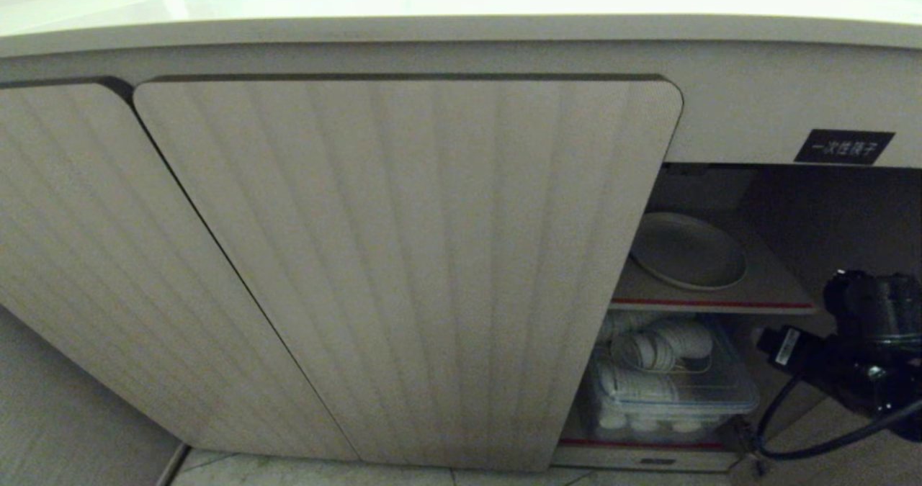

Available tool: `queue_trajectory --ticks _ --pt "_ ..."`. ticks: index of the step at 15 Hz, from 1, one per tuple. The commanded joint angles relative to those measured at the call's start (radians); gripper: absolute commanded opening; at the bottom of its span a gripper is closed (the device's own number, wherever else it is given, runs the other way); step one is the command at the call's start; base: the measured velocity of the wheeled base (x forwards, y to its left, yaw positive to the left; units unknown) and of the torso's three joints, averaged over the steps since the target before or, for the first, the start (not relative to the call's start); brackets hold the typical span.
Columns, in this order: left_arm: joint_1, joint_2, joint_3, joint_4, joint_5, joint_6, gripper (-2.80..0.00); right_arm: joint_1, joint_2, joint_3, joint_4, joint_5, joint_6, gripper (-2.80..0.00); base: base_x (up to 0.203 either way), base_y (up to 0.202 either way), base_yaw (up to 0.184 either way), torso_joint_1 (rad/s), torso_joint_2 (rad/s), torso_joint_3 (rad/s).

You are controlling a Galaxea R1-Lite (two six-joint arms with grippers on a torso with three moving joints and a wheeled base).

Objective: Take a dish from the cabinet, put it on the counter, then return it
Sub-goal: Close the cabinet door

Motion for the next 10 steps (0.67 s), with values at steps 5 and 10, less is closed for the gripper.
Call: queue_trajectory --ticks 5,10 --pt "0.000 0.000 0.000 0.000 0.000 0.000 -2.80 0.001 -0.042 0.133 -0.301 -0.004 -0.173 0.00 0.000 0.000 0.000 0.000 0.00 0.000" --pt "0.000 0.000 0.000 0.000 0.000 0.000 -2.80 0.001 -0.103 0.223 -0.444 0.006 -0.290 -2.80 0.000 0.000 0.000 0.000 0.00 0.000"
